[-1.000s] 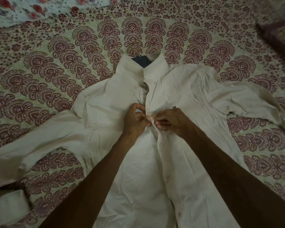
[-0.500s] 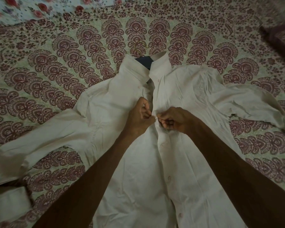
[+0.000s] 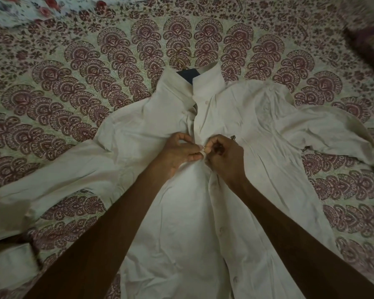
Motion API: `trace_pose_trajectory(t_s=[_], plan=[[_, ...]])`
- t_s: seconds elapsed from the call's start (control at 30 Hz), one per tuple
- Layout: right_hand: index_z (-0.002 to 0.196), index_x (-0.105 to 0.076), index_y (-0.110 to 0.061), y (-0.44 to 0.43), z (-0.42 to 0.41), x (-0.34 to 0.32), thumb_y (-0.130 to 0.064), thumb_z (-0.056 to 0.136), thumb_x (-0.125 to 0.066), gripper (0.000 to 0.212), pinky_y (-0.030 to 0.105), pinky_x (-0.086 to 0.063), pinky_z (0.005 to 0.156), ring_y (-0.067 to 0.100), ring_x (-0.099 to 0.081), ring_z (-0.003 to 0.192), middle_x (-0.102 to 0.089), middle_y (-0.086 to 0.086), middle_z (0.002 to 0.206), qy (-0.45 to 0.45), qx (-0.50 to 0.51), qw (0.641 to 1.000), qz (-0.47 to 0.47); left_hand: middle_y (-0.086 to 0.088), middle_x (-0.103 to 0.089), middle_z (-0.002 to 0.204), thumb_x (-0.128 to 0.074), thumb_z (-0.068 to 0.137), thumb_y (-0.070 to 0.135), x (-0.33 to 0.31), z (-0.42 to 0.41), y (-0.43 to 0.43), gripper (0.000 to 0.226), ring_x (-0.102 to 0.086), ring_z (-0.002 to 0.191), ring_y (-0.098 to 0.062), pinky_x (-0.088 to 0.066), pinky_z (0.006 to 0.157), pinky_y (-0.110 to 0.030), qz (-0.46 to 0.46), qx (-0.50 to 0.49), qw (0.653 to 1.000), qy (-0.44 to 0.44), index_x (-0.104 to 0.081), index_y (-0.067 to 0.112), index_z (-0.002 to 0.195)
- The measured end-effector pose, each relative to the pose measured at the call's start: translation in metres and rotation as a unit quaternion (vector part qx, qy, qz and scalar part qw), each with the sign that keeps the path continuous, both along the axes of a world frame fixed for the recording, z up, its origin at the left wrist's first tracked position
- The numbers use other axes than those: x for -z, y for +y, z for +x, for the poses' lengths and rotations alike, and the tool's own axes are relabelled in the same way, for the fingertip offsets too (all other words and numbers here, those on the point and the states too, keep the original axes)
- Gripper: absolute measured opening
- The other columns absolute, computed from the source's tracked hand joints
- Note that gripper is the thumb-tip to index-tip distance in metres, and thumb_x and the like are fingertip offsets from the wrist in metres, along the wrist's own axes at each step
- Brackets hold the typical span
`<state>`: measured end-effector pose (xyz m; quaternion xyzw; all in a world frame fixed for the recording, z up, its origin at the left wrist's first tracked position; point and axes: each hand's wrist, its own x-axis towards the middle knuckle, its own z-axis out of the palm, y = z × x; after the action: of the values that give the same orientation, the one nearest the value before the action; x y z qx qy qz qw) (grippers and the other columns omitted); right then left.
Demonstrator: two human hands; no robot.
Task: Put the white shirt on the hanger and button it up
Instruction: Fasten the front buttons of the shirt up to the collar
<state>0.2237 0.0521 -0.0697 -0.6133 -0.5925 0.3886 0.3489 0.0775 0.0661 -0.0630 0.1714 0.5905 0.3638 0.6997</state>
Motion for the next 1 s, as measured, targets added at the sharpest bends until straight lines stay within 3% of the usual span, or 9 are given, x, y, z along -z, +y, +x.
trace_pose_trajectory(t_s=[0.13, 0.3, 0.37, 0.43, 0.5, 0.6, 0.67, 0.83, 1.0], plan=[[0.07, -0.068, -0.006, 0.008, -0.004, -0.011, 0.005, 0.08, -0.058, 0.018, 0.019, -0.052, 0.058, 0.016, -0.063, 0.062, -0.067, 0.003, 0.065, 0.045, 0.071, 0.979, -0.187, -0.013, -0.057, 0.084, -0.074, 0.079, -0.006, 0.008, 0.002, -0.003, 0.044, -0.063, 0.064, -0.016, -0.06, 0.062, -0.026, 0.051, 0.019, 0.997, 0.062, -0.038, 0.014, 0.096], [0.082, -0.061, 0.002, 0.033, 0.009, -0.026, 0.007, 0.092, -0.049, 0.017, 0.018, -0.047, 0.045, 0.011, -0.054, 0.058, -0.062, 0.011, 0.07, 0.318, 0.084, 0.791, -0.517, -0.006, -0.059, 0.074, -0.073, 0.08, 0.003, 0.011, 0.001, -0.015, 0.043, -0.063, 0.064, -0.015, -0.056, 0.064, -0.025, 0.255, 0.094, 0.939, 0.212, -0.034, 0.017, 0.095], [0.083, -0.061, 0.002, 0.039, 0.015, -0.025, 0.002, 0.095, -0.049, 0.017, 0.016, -0.046, 0.045, 0.009, -0.05, 0.061, -0.061, 0.01, 0.068, 0.322, 0.087, 0.756, -0.564, -0.008, -0.061, 0.075, -0.075, 0.078, 0.006, 0.009, 0.002, -0.018, 0.044, -0.065, 0.066, -0.018, -0.059, 0.067, -0.029, 0.293, 0.118, 0.91, 0.27, -0.036, 0.013, 0.097], [0.079, -0.061, 0.001, 0.044, 0.015, -0.024, 0.0, 0.095, -0.051, 0.018, 0.017, -0.047, 0.044, 0.009, -0.049, 0.056, -0.058, 0.009, 0.064, 0.288, 0.091, 0.764, -0.57, -0.011, -0.062, 0.075, -0.076, 0.076, 0.009, 0.006, 0.003, -0.018, 0.043, -0.066, 0.066, -0.02, -0.059, 0.065, -0.031, 0.302, 0.127, 0.893, 0.31, -0.038, 0.014, 0.096], [0.074, -0.061, -0.001, 0.043, 0.012, -0.023, -0.002, 0.091, -0.057, 0.018, 0.021, -0.047, 0.047, 0.012, -0.05, 0.051, -0.057, 0.01, 0.06, 0.184, 0.074, 0.829, -0.523, -0.009, -0.062, 0.076, -0.077, 0.074, 0.011, 0.006, 0.004, -0.016, 0.044, -0.065, 0.066, -0.018, -0.058, 0.062, -0.029, 0.291, 0.147, 0.883, 0.337, -0.039, 0.017, 0.095], [0.078, -0.066, -0.006, 0.038, 0.006, -0.02, -0.011, 0.087, -0.061, 0.012, 0.024, -0.044, 0.057, 0.014, -0.055, 0.057, -0.063, 0.006, 0.069, -0.191, 0.066, 0.961, -0.191, -0.01, -0.061, 0.077, -0.079, 0.072, 0.007, 0.008, 0.006, -0.011, 0.045, -0.062, 0.066, -0.019, -0.056, 0.061, -0.03, 0.261, 0.173, 0.886, 0.342, -0.042, 0.02, 0.096], [0.089, -0.068, -0.009, 0.04, -0.003, -0.03, -0.023, 0.092, -0.062, 0.016, 0.023, -0.044, 0.065, 0.009, -0.057, 0.065, -0.068, 0.001, 0.079, -0.232, 0.058, 0.971, -0.026, -0.008, -0.064, 0.082, -0.079, 0.073, 0.006, 0.008, 0.006, -0.008, 0.038, -0.063, 0.069, -0.015, -0.057, 0.067, -0.029, 0.226, 0.181, 0.902, 0.321, -0.051, 0.017, 0.097], [0.107, -0.066, -0.012, 0.065, -0.032, -0.02, -0.07, 0.078, -0.061, 0.065, 0.028, -0.047, 0.075, 0.018, -0.066, 0.089, -0.071, 0.002, 0.098, -0.31, -0.001, 0.949, -0.055, -0.005, -0.07, 0.08, -0.061, 0.082, -0.001, 0.005, -0.012, 0.013, 0.017, -0.069, 0.076, -0.021, -0.059, 0.077, -0.042, 0.198, 0.045, 0.913, 0.353, -0.063, 0.016, 0.085], [0.097, -0.062, -0.01, 0.077, -0.042, -0.016, -0.039, 0.087, -0.06, 0.031, 0.028, -0.04, 0.07, 0.025, -0.064, 0.089, -0.067, 0.009, 0.096, -0.344, 0.001, 0.938, -0.045, -0.003, -0.074, 0.079, -0.055, 0.081, -0.002, 0.001, -0.024, 0.042, 0.022, -0.07, 0.075, -0.019, -0.059, 0.075, -0.034, 0.208, 0.077, 0.884, 0.413, -0.072, 0.013, 0.084]])
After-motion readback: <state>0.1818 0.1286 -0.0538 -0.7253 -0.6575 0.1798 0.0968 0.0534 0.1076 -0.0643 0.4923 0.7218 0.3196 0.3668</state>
